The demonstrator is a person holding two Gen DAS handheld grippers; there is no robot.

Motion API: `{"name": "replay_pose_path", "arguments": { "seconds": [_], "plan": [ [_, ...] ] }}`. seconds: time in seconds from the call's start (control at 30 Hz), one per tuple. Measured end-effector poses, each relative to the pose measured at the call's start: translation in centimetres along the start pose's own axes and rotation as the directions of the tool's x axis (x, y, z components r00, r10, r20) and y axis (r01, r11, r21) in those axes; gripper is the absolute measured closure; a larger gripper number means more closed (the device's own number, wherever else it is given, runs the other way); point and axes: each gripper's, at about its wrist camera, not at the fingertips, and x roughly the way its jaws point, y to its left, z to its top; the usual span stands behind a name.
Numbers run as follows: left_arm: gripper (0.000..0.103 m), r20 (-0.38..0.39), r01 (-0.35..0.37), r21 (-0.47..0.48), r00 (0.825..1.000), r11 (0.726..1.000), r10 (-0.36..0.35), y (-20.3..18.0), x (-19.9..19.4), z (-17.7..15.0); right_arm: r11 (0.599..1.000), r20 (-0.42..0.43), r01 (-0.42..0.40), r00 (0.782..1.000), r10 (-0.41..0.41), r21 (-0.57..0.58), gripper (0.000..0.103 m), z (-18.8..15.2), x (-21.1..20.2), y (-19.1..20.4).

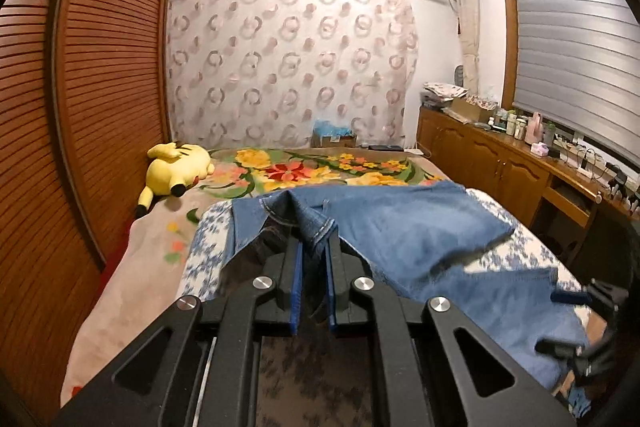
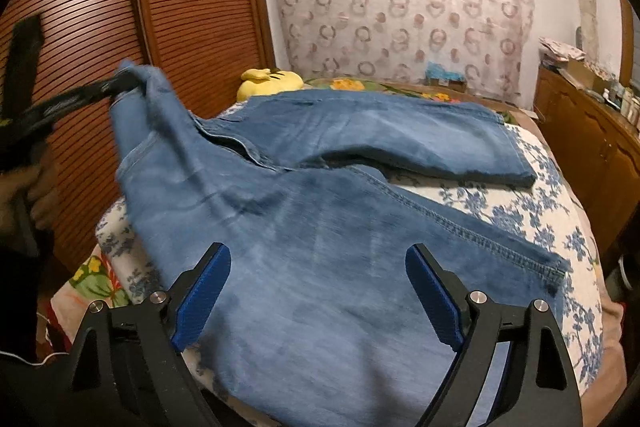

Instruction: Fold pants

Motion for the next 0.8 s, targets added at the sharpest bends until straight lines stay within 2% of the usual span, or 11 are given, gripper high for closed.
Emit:
{"name": "replay_pose_path", "arguments": {
  "seconds": [0.37,0.57,0.67,0.77,0.8],
  "plan": [
    [0.093,-0.003,-0.012,-0.03,1.0,0.999,0.012,-0.2,3.4,2.2,0.996,-0.018,-0.081,0.997,0.081,-0.025,0.025,-0.5,1.3,0.5],
    [0.093,-0.015,-0.017,-0.063,1.0,0.998,0.016,0.4,4.7,2.7,0.994,-0.055,-0.105,0.993,0.104,-0.02,0.038,-0.9,2.6,-0.2],
    [0.093,-0.02,-0.02,-0.075,1.0,0.997,0.018,0.8,5.0,2.7,0.995,-0.077,-0.103,0.992,0.102,-0.015,0.05,-1.2,3.4,-0.6],
    [0.093,-0.02,-0.019,-0.082,1.0,0.996,0.018,1.0,5.0,2.6,0.994,-0.089,-0.105,0.991,0.102,-0.031,0.072,-1.0,3.9,-1.0],
    [0.093,-0.02,-0.018,-0.082,1.0,0.996,0.017,0.9,5.0,2.6,0.994,-0.09,-0.104,0.991,0.1,-0.041,0.083,-0.7,4.0,-0.8]
  ]
}}
